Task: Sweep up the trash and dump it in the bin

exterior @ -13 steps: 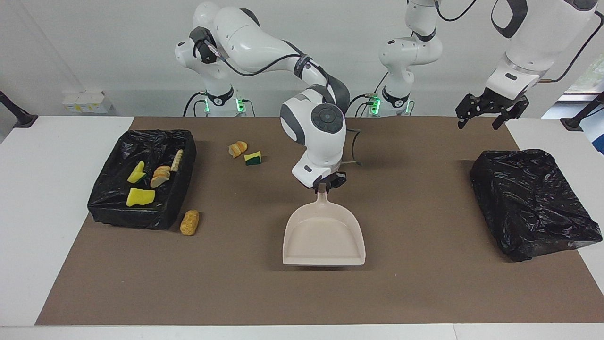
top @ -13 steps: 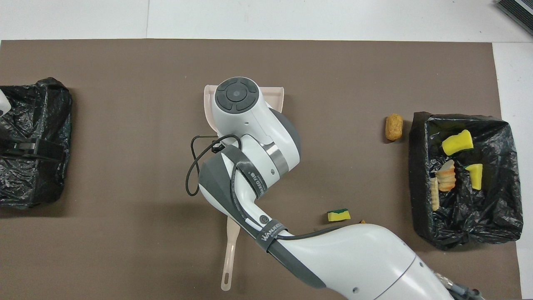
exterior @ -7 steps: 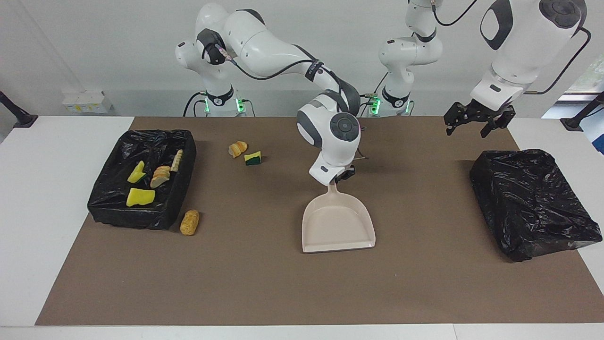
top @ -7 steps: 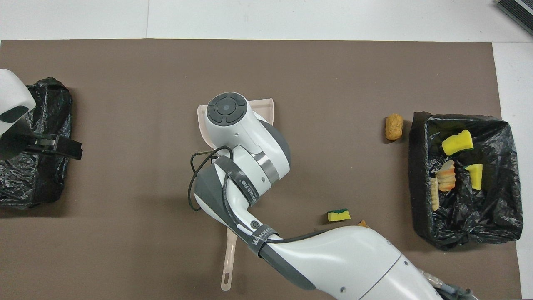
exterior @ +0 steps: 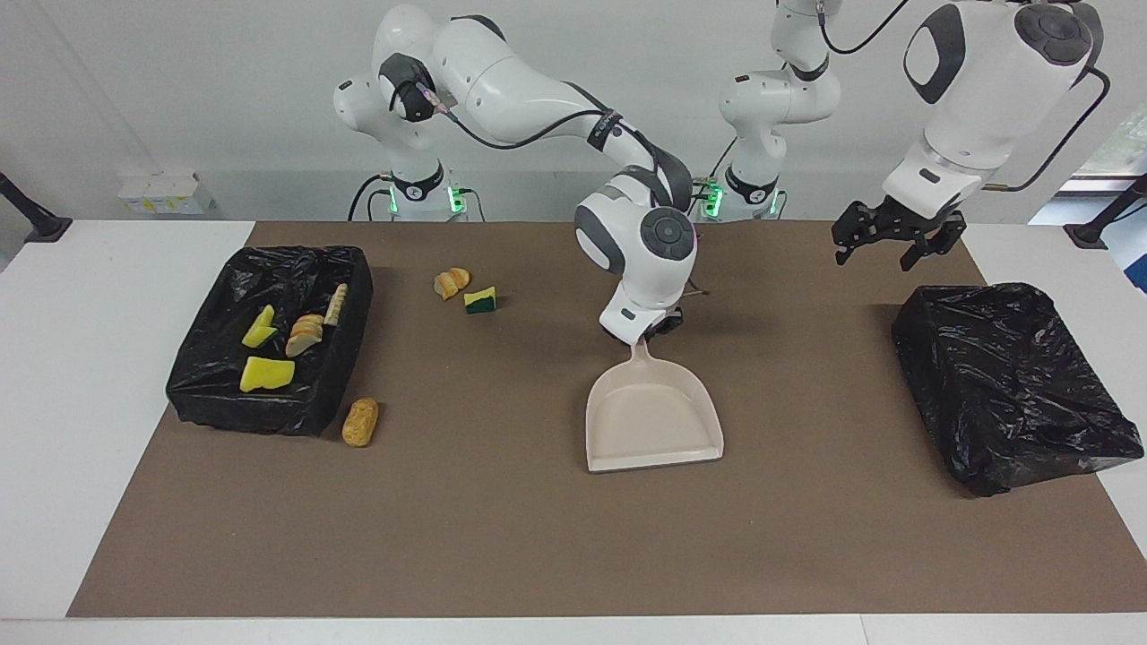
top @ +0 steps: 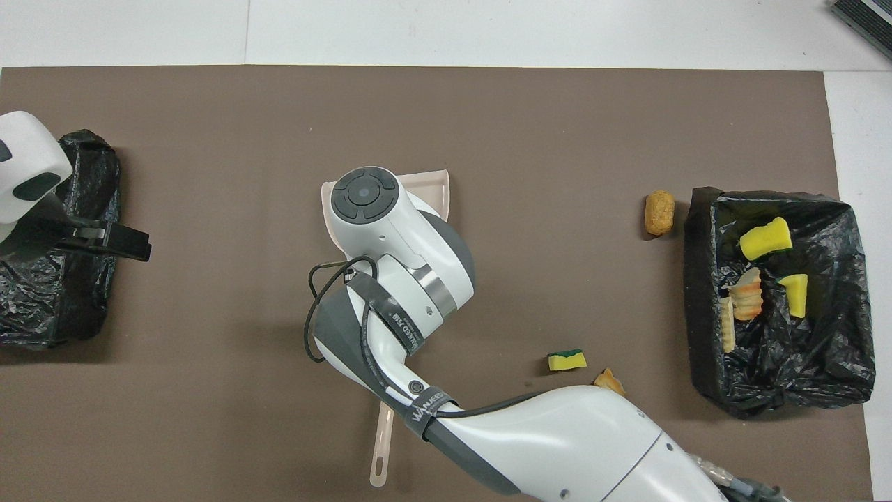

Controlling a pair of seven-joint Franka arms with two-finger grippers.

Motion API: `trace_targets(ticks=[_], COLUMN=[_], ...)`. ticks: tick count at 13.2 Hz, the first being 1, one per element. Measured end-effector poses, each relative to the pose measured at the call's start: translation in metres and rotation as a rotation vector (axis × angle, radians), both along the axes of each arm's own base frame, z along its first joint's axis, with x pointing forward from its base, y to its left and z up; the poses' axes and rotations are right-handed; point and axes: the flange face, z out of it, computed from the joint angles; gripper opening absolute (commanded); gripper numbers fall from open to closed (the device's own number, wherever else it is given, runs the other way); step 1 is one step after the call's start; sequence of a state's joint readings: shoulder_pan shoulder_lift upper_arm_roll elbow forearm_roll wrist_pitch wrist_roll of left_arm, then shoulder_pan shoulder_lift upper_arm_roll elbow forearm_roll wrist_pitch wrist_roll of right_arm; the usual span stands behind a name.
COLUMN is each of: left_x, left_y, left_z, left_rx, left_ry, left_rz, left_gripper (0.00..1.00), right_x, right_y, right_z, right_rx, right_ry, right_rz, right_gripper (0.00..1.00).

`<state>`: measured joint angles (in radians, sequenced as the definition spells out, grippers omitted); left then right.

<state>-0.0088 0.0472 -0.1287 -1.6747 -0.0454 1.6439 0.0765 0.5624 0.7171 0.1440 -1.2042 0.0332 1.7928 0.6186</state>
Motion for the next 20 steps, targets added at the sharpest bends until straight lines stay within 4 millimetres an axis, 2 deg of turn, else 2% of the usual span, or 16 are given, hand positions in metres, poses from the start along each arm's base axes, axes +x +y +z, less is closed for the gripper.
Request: trace_targets(ticks=[2, 4, 6, 8, 9, 11, 13, 14, 15, 17, 19, 20], left_x=[0.013, 0.027, 0.038, 0.048, 0.051, 0.045, 0.025, 0.013, 0.0, -0.024, -0.051, -0.057], left_y=[-0.021, -0.04, -0.062, -0.097, -0.118, -0.161, -0.205, -0.223, -0.24, -0.266, -0.29, -0.292], left_z=[-0.017, -0.036, -0.059, -0.085, -0.097, -0.119, -0.147, -0.159, -0.168, -0.182, -0.202, -0.208], left_rx=[-0.009, -0.022, -0.054, -0.063, -0.065, -0.034, -0.015, -0.009, -0.002, 0.018, 0.04, 0.046], left_ry=[0.008, 0.007, 0.011, 0.012, 0.003, -0.014, -0.024, -0.02, -0.012, 0.012, 0.034, 0.038], left_rz=[-0.033, -0.058, -0.075, -0.063, -0.061, -0.078, -0.042, -0.022, -0.008, 0.006, 0.007, 0.017], left_gripper=[1.0, 1.0, 1.0, 1.0, 1.0, 1.0, 1.0, 1.0, 1.0, 1.0, 1.0, 0.93], right_x=[0.007, 0.022, 0.043, 0.063, 0.071, 0.076, 0.063, 0.052, 0.04, 0.006, -0.05, -0.075], right_y=[-0.009, -0.031, -0.063, -0.102, -0.123, -0.171, -0.202, -0.203, -0.195, -0.16, -0.111, -0.101], right_z=[0.015, 0.034, 0.048, 0.066, 0.082, 0.122, 0.154, 0.16, 0.159, 0.139, 0.112, 0.105], right_rx=[0.011, 0.028, 0.038, 0.05, 0.054, 0.042, 0.013, -0.006, -0.016, -0.014, 0.032, 0.041], right_ry=[-0.018, -0.039, -0.054, -0.076, -0.088, -0.081, -0.023, 0.013, 0.032, 0.011, -0.057, -0.062], right_rz=[-0.016, -0.054, -0.108, -0.169, -0.198, -0.232, -0.24, -0.23, -0.211, -0.153, -0.094, -0.094], right_gripper=[1.0, 1.0, 1.0, 1.0, 1.0, 1.0, 1.0, 1.0, 1.0, 1.0, 1.0, 1.0])
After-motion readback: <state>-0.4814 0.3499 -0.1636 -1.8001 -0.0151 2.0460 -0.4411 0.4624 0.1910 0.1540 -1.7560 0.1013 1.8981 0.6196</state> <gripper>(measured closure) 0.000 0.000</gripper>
